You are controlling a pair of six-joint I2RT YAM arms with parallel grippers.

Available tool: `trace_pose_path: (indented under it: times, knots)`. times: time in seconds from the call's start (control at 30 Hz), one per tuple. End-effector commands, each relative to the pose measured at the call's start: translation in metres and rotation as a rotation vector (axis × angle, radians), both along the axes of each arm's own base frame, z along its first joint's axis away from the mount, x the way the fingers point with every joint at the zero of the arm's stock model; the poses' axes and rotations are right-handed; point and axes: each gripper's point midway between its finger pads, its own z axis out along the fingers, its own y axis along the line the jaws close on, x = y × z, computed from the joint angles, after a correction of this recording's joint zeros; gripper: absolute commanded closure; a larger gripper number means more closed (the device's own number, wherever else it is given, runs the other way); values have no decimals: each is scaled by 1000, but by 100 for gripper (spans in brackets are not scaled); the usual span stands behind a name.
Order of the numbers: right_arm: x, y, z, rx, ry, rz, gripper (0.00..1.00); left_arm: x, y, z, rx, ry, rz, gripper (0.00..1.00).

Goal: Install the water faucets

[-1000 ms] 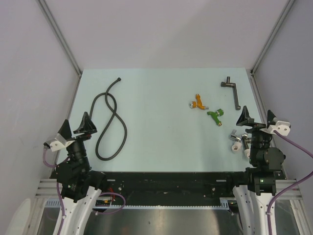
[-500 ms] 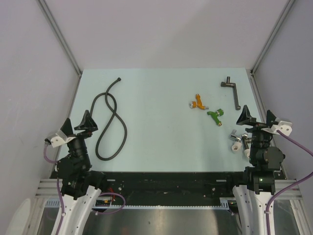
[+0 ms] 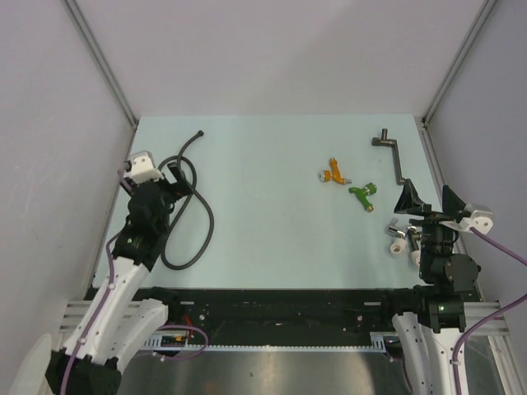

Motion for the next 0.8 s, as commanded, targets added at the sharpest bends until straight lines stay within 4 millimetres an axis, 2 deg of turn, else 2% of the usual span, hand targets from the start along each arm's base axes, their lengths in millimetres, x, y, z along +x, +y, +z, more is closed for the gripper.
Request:
trace_pose_path:
  times: [0.0,0.03,0.07,0.13,0.17,0.23,0.27,0.33,0.37,0.43,0.47,0.5,0.53,0.57,0.63,0.77]
  knots:
    - [-10,4,12,11,-58,18,0,19,6,-29,-11,172,20,0]
    - [-11,6,12,8,-58,29,0,24,11,-35,-23,198,26,0]
    - [-11,8,13,-2,-60,37,0,33,29,-53,-40,259,81,0]
    - [-14,11,15,-13,-71,49,0,41,43,-66,-73,306,103,0]
    - [-17,11,17,-26,-80,46,0,45,66,-86,-87,367,171,0]
    - [-20,11,18,-30,-88,47,0,53,83,-94,-105,404,211,0]
    - [-21,12,18,-42,-90,47,0,56,97,-114,-136,463,243,0]
    - [-24,14,19,-54,-95,55,0,67,101,-124,-198,490,221,1]
    - [-25,12,19,-70,-91,38,0,68,114,-143,-236,536,251,2]
    - [-27,11,17,-68,-88,34,0,74,123,-154,-263,566,249,6]
    - [-28,12,18,-70,-91,43,0,74,132,-173,-280,616,266,8]
    - [-28,14,17,-72,-89,52,0,77,137,-176,-282,631,273,9]
    - [-28,14,17,-73,-90,54,0,76,142,-194,-289,688,271,14]
    - [-29,15,18,-73,-93,58,0,81,146,-193,-285,688,269,16]
    - [-30,15,17,-75,-94,59,0,79,147,-211,-281,751,259,22]
    - [-29,14,17,-72,-91,52,0,78,147,-226,-267,819,225,26]
